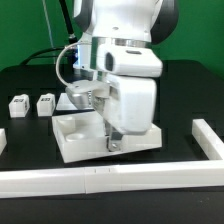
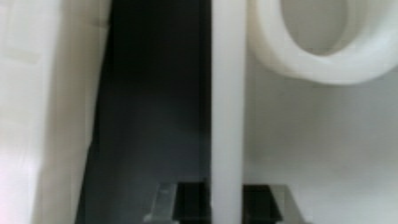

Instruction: Assemble square table

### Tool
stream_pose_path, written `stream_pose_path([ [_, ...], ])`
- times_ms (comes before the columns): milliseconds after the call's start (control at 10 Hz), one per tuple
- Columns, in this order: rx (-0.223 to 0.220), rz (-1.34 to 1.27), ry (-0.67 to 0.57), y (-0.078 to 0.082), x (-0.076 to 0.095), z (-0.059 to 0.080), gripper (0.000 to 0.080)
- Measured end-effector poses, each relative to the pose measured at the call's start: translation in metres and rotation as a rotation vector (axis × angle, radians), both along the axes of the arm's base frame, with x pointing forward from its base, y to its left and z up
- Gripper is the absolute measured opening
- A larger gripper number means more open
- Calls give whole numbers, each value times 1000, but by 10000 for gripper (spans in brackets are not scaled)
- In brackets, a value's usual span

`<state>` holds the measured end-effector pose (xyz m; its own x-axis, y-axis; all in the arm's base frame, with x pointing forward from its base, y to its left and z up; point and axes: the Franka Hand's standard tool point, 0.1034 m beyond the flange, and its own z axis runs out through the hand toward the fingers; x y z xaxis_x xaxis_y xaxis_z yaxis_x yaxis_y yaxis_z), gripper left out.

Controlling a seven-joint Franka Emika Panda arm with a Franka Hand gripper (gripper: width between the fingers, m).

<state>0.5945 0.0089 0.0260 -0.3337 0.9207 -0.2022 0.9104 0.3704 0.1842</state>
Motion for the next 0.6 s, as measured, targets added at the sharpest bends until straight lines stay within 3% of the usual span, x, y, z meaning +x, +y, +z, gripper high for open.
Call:
stream_pose_path([
  [100,-12,104,-8,16,1,1,64],
  [200,-29,209,-19,19,2,4,64],
  [300,-32,206,-11,4,-2,5,64],
  [600,-90,401,10,7,-5,2,63],
])
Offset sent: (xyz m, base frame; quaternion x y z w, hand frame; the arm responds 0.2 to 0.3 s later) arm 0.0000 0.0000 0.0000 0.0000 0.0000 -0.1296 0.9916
